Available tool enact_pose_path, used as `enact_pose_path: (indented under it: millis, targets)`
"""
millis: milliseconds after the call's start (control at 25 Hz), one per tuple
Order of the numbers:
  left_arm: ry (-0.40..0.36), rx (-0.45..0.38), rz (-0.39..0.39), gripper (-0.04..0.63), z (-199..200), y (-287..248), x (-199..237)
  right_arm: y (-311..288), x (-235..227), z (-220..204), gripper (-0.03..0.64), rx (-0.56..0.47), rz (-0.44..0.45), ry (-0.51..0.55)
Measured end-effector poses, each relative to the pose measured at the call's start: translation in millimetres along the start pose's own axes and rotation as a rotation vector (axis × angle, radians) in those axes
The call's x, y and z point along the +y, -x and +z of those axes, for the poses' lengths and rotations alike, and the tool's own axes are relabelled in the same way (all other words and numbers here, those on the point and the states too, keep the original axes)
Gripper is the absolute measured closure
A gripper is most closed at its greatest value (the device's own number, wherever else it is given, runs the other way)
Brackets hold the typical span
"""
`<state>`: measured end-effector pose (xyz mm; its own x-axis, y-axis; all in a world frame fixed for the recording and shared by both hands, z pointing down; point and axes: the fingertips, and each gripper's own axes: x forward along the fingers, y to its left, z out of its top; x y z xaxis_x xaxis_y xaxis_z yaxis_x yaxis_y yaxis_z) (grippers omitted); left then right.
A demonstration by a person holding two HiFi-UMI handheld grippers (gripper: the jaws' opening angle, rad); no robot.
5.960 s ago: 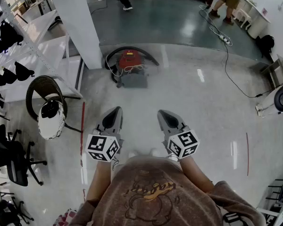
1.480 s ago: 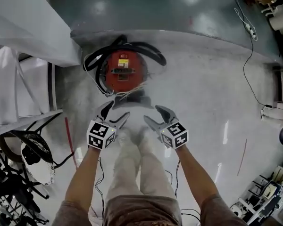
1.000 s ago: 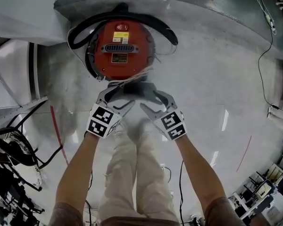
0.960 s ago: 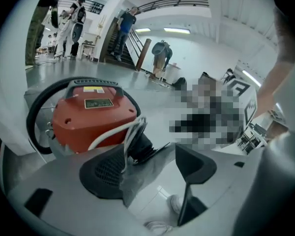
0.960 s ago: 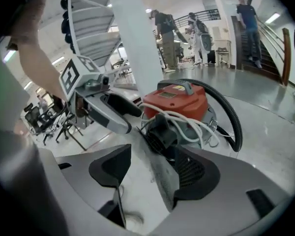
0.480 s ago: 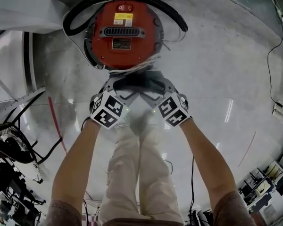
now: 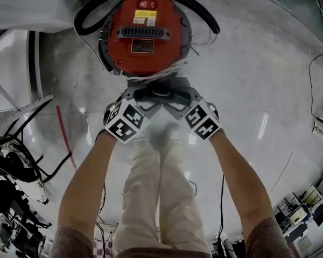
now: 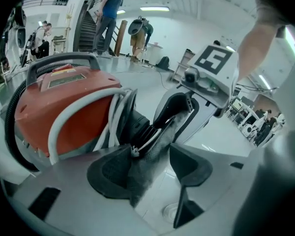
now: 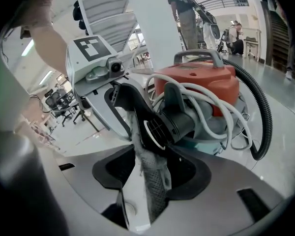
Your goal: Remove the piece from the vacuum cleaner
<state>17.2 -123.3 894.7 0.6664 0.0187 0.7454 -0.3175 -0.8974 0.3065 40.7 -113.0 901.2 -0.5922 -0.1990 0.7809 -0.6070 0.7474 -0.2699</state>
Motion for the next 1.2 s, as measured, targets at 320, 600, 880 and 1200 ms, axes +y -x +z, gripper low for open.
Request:
enact_pose_path:
  millis: [320,600,880,1200]
  targets:
    - [0.077,-0.005,0.036,0.423,-10,1,-5,1,4,-6,0.482,-0.010,-0.012,-0.066]
    - [0.207,-0.033,0.057,0.463,-12,6,-6,4,3,-7,0.499,-0.043,-0.030,-0.174]
    - [0.246,-0.039,0.090,0.476,-15,9,-10,6,4,-9,0.515,-0.072,-0.061,-0.248]
    - [0.234,0.001,0.070,0.491,-28,5,-12,-4,11,-16,0.525,-0.049,-0.075,-0.272]
